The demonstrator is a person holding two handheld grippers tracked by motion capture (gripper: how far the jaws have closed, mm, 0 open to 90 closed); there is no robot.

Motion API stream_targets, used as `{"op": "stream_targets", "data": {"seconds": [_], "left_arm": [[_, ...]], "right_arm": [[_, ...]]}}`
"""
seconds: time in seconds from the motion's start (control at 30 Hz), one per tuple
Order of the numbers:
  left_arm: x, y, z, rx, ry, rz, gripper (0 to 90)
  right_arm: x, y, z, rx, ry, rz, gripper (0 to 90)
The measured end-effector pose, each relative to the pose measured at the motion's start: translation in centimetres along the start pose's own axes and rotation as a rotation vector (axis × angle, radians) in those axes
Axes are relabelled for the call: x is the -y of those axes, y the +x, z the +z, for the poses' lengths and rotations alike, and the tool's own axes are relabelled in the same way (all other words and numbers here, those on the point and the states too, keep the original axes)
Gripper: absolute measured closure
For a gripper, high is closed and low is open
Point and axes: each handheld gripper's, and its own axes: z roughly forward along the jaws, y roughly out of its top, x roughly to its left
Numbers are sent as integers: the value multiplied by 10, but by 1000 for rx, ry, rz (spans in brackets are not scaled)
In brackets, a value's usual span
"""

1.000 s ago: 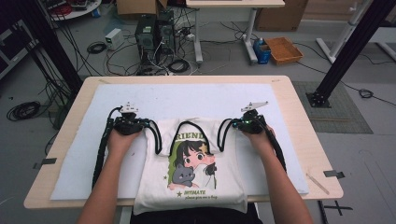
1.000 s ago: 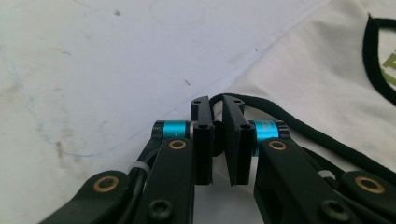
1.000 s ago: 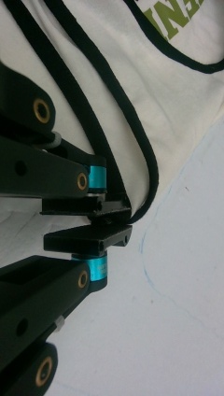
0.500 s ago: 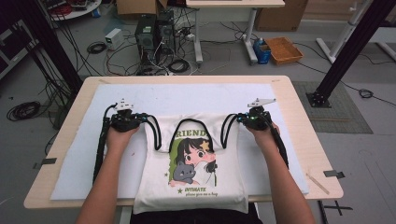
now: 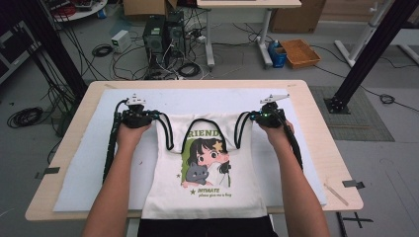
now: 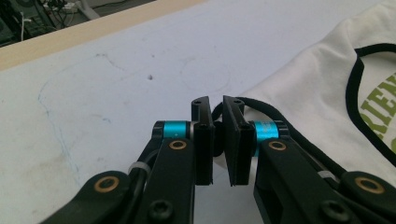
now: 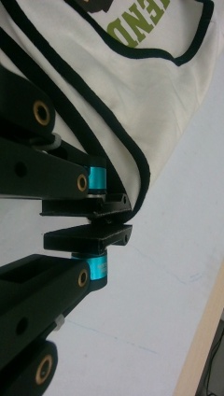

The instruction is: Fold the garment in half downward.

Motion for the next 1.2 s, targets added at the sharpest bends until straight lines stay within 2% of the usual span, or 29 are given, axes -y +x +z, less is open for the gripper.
{"op": "stream_targets", "data": {"seconds": [0.03, 0.07, 0.13, 0.23, 0.3, 0.37, 0.43, 0.53, 0.6, 0.7, 0.87, 0.93, 1.0, 1.2], "left_arm": [[-2, 2, 1, -3, 0, 0, 829], [-5, 3, 3, -4, -5, -5, 829], [-7, 6, 5, -10, -29, -17, 829], [-13, 12, 7, -22, -17, -24, 828], [-15, 15, 7, -14, -35, -38, 828], [-16, 17, 7, -14, -38, -33, 828], [-15, 18, 7, -4, -44, -41, 828], [-13, 19, 6, 21, -30, -47, 827], [-13, 18, 4, 31, -20, -41, 826], [-10, 15, -2, 31, -65, -26, 826], [-4, 9, -11, 47, -74, -24, 823], [-5, 6, -15, 56, -68, -10, 822], [-5, 1, -21, 53, -105, 7, 822], [-2, -9, -34, 67, -127, 29, 822]], "right_arm": [[-1, -1, 0, 4, -13, 2, 850], [-3, -3, 1, 2, -9, 21, 850], [-9, -6, 3, 9, -1, 21, 850], [-18, -10, 5, 17, -20, 20, 850], [-26, -11, 8, 16, -5, 19, 849], [-31, -11, 9, 23, -13, 12, 849], [-33, -10, 9, 27, -32, 9, 849], [-29, -10, 11, 5, -1, 22, 849], [-26, -9, 11, 4, -14, 17, 849], [-22, -8, 7, -8, -31, 22, 849], [-16, -5, -3, -24, -54, 15, 848], [-15, -3, -8, -32, -66, 10, 848], [-14, -1, -13, -36, -78, -2, 847], [-8, 6, -28, -60, -114, -24, 846]]}}
